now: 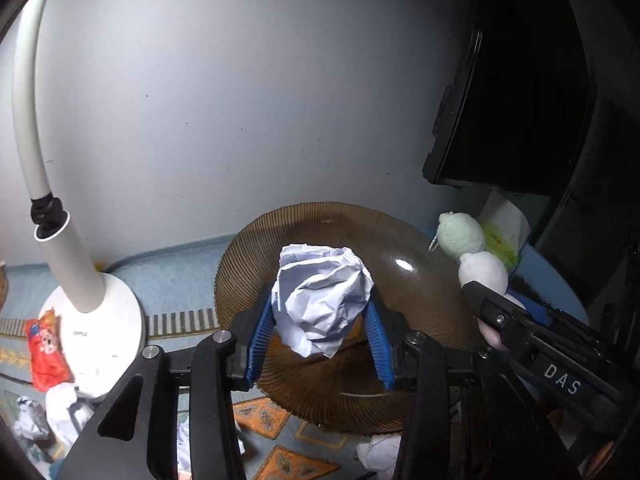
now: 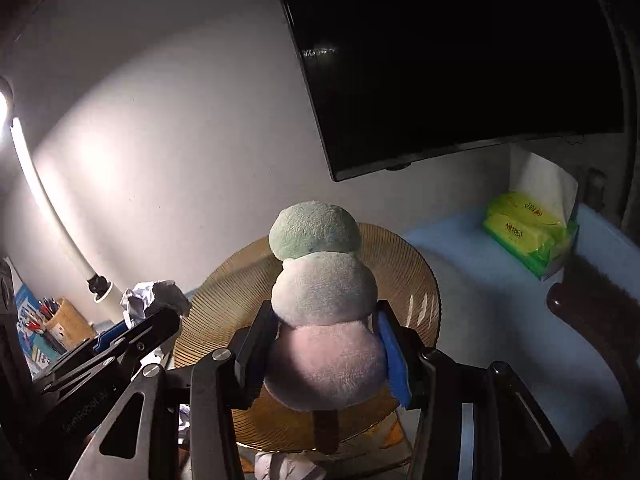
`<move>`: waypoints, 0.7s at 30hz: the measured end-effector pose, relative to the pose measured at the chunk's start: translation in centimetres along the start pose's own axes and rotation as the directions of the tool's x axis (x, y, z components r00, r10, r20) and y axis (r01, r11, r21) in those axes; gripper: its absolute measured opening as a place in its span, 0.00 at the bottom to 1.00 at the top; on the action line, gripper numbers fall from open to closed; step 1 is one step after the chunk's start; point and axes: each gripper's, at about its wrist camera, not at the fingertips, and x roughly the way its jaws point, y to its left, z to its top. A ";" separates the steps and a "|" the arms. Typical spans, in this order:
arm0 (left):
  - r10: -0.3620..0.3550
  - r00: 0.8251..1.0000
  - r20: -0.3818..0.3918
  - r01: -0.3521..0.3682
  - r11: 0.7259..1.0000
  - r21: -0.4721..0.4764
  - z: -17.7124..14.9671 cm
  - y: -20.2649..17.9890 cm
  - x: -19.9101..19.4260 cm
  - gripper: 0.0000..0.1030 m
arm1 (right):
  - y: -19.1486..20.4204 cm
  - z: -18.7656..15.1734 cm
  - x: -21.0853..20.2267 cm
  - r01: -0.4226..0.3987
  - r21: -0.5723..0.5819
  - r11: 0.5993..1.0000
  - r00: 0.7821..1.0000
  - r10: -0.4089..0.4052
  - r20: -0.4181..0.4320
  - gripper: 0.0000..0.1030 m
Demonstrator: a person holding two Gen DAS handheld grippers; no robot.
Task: Organize objects
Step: 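Carry both held items to the amber glass bowl and open both tools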
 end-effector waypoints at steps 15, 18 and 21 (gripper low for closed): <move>0.041 0.998 0.046 -0.039 0.999 -0.036 -0.7 1.2 -11.2 0.74 | -0.2 -1.7 -2.8 -0.075 0.008 0.997 0.997 0.075 0.004 0.59; 0.093 0.994 0.057 -0.089 0.993 -0.082 -2.0 3.1 -15.2 0.74 | 1.6 -2.8 -5.3 -0.108 -0.040 0.993 0.994 0.107 -0.031 0.62; 0.186 0.980 0.066 -0.177 0.977 -0.115 -4.4 4.7 -18.9 0.74 | 3.4 -4.3 -8.1 -0.160 -0.073 0.984 0.986 0.156 -0.058 0.65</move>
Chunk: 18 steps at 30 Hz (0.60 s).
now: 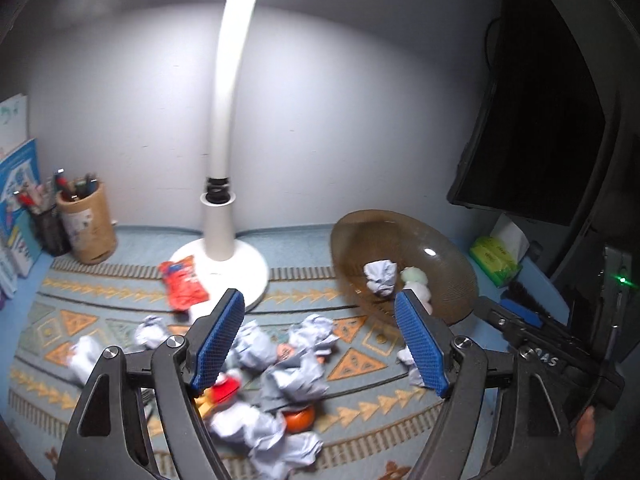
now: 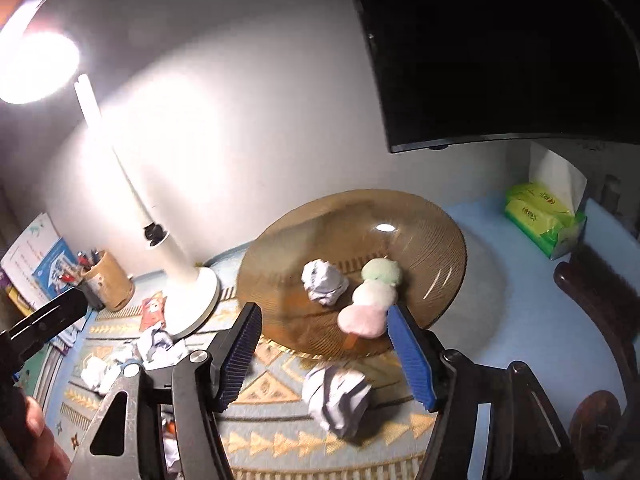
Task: Organize objects
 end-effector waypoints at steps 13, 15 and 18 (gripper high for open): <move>0.283 0.950 -0.135 -0.296 0.952 -0.082 -13.7 12.5 -3.8 0.74 | 7.7 -12.2 3.2 -0.057 -0.178 0.982 0.959 0.004 -0.283 0.74; 0.271 0.951 -0.146 -0.286 0.953 -0.098 -14.4 13.4 -3.1 0.74 | 7.9 -12.7 4.1 -0.043 -0.187 0.981 0.955 -0.014 -0.297 0.74; 0.277 0.950 -0.143 -0.292 0.951 -0.097 -15.0 14.0 -2.4 0.74 | 7.8 -12.8 4.9 -0.029 -0.196 0.980 0.955 -0.031 -0.295 0.74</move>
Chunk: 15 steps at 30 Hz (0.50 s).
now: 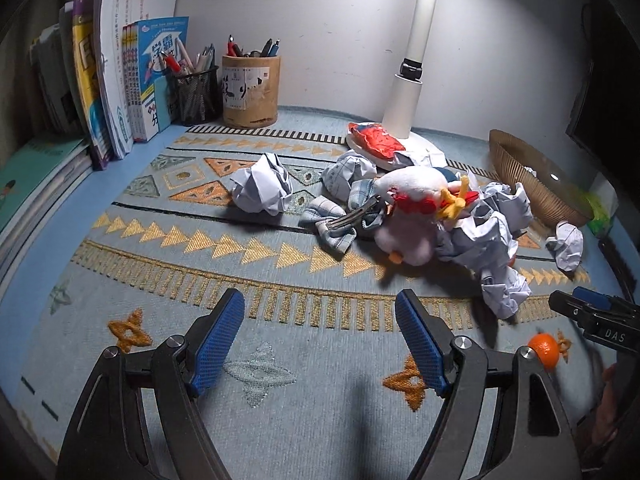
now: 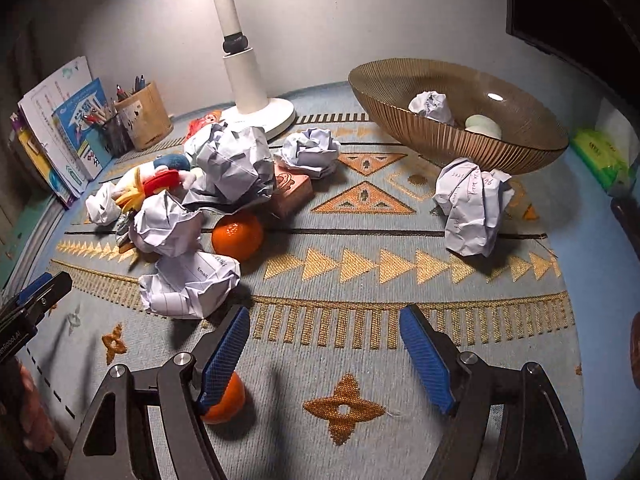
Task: Organize objects
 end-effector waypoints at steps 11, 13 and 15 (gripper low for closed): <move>0.039 0.997 -0.066 -0.036 0.998 0.044 -0.8 -0.9 2.3 0.74 | 0.6 0.4 3.2 0.061 -0.046 0.997 0.997 -0.063 -0.038 0.76; 0.045 0.996 -0.076 -0.042 0.998 0.043 -0.8 -0.9 2.5 0.74 | 0.8 0.3 3.5 0.108 -0.051 0.993 0.994 -0.109 -0.026 0.84; 0.043 0.996 -0.082 -0.040 0.998 0.038 -0.9 -0.8 2.6 0.74 | 0.7 0.3 3.6 0.151 -0.036 0.988 0.988 -0.152 -0.030 0.96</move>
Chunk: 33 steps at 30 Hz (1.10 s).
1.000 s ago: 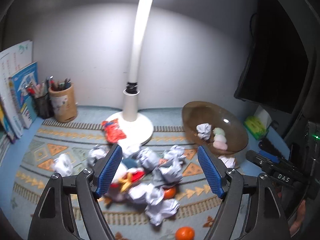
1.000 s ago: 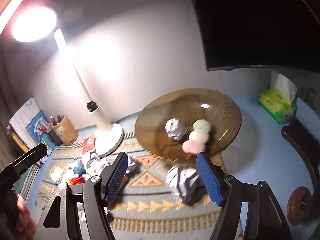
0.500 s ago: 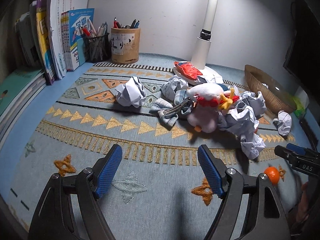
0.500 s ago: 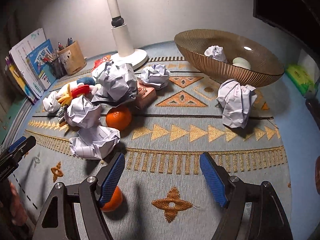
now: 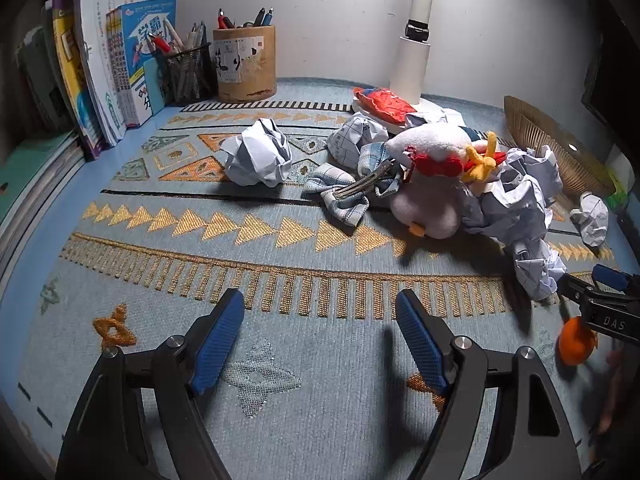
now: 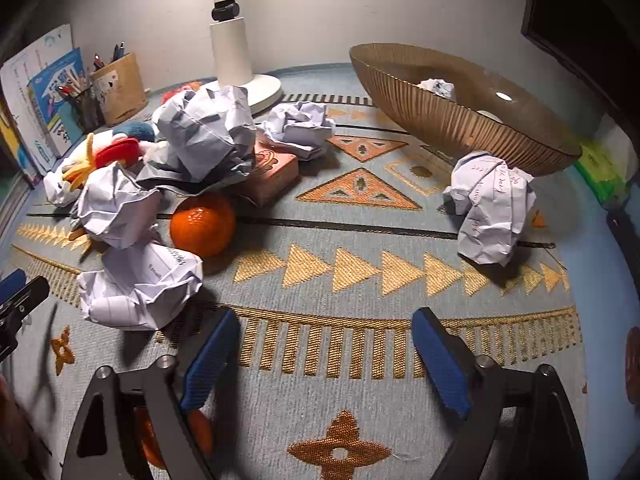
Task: Organize objects
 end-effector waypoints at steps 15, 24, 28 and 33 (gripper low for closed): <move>-0.010 0.999 -0.040 0.010 1.000 0.005 -0.2 0.0 0.6 0.74 | 0.1 -0.6 0.1 -0.021 0.043 0.999 1.000 0.020 0.018 1.00; 0.000 0.999 -0.048 0.001 1.000 0.006 -0.1 0.2 0.8 0.74 | 0.0 -0.7 0.1 -0.023 0.042 0.999 1.000 0.022 0.018 1.00; -0.004 0.998 -0.056 0.004 1.000 -0.004 -0.1 0.4 1.0 0.74 | 0.0 -0.7 0.1 -0.023 0.042 0.999 1.000 0.022 0.018 1.00; -0.010 0.998 -0.054 0.010 1.000 -0.005 -0.1 0.3 0.9 0.74 | -0.1 -0.7 0.1 -0.023 0.042 0.999 1.000 0.023 0.018 1.00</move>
